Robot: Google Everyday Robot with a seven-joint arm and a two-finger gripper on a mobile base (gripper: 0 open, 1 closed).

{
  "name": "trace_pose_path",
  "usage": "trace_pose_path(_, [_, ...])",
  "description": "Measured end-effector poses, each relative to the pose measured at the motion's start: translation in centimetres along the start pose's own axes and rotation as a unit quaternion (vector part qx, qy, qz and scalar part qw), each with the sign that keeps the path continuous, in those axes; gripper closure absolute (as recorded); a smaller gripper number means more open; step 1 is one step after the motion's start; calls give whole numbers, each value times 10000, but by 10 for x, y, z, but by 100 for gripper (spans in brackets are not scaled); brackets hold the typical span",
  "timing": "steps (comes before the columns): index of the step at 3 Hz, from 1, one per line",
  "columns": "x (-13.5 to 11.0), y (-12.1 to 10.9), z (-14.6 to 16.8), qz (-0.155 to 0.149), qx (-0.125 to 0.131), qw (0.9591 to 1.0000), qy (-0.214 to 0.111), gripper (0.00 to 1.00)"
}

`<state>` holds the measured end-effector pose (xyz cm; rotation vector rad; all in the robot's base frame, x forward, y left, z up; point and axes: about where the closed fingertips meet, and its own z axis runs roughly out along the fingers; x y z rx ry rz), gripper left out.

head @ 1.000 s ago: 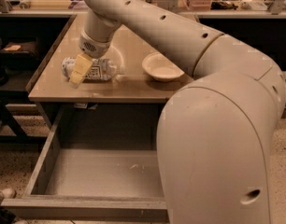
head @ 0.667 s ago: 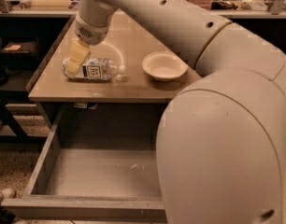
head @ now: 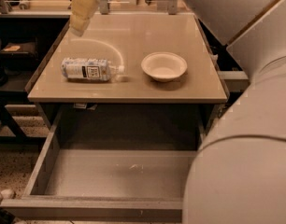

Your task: Pick blue plastic bottle from top drawer and place on counter

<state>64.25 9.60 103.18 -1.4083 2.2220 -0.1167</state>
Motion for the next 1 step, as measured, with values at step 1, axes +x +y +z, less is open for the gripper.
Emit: trace_pose_path(1, [8,-8,-9,27,214,9997,144,0])
